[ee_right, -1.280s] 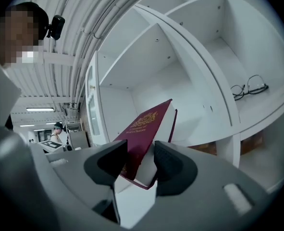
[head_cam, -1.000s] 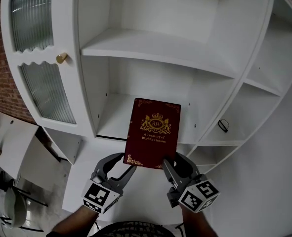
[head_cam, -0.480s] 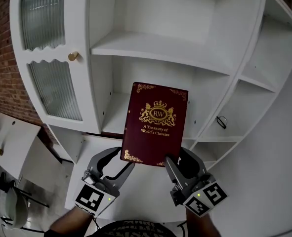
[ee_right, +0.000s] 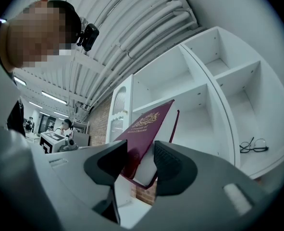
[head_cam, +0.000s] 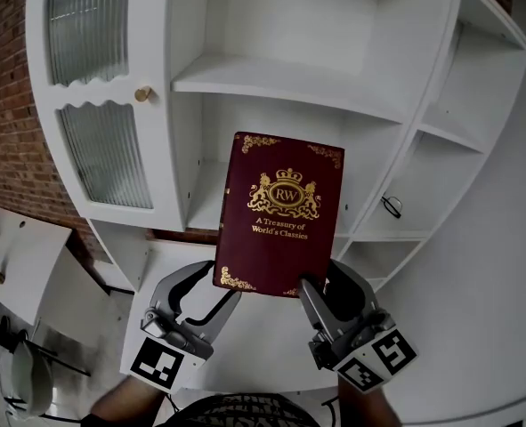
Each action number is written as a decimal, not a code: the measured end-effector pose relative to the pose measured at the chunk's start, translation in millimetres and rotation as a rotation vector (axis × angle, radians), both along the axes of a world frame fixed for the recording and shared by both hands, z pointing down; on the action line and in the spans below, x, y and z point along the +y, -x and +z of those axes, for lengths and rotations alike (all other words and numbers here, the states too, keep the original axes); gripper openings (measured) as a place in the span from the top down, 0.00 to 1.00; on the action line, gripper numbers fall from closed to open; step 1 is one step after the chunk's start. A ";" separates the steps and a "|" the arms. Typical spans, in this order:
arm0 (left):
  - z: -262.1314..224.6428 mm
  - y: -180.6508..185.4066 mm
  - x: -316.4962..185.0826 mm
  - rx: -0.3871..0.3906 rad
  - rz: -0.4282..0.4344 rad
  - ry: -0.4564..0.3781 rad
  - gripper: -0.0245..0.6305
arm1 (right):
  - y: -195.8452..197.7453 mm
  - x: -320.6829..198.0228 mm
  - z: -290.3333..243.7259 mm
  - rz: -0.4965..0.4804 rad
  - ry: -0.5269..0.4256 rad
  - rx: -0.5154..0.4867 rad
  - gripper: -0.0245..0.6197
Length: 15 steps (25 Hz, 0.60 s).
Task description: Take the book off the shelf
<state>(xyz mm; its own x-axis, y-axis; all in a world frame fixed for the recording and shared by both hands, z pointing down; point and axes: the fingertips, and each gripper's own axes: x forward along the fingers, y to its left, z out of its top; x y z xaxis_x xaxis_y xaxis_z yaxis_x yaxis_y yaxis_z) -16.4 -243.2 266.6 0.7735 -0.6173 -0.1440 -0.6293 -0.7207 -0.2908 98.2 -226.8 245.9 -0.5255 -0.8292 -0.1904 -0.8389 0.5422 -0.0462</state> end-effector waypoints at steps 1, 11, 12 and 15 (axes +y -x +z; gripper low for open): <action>0.8 1.0 2.1 0.002 0.004 0.003 0.65 | 1.0 2.8 0.2 0.005 0.000 0.003 0.68; 9.0 9.3 14.5 -0.002 0.071 0.016 0.65 | 10.4 21.0 11.3 0.067 0.034 0.005 0.68; 10.9 10.2 15.6 -0.003 0.074 0.022 0.65 | 11.2 22.3 12.5 0.071 0.038 0.006 0.68; 14.4 14.4 14.4 -0.007 0.073 0.040 0.65 | 14.7 21.5 13.9 0.075 0.047 0.006 0.68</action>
<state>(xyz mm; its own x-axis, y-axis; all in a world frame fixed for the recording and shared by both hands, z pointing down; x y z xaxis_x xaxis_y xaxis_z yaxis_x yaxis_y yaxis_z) -30.8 -228.8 281.0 0.8177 -0.5640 -0.1151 -0.5725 -0.7760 -0.2647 83.5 -205.3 259.8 -0.4625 -0.8742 -0.1476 -0.8775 0.4752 -0.0651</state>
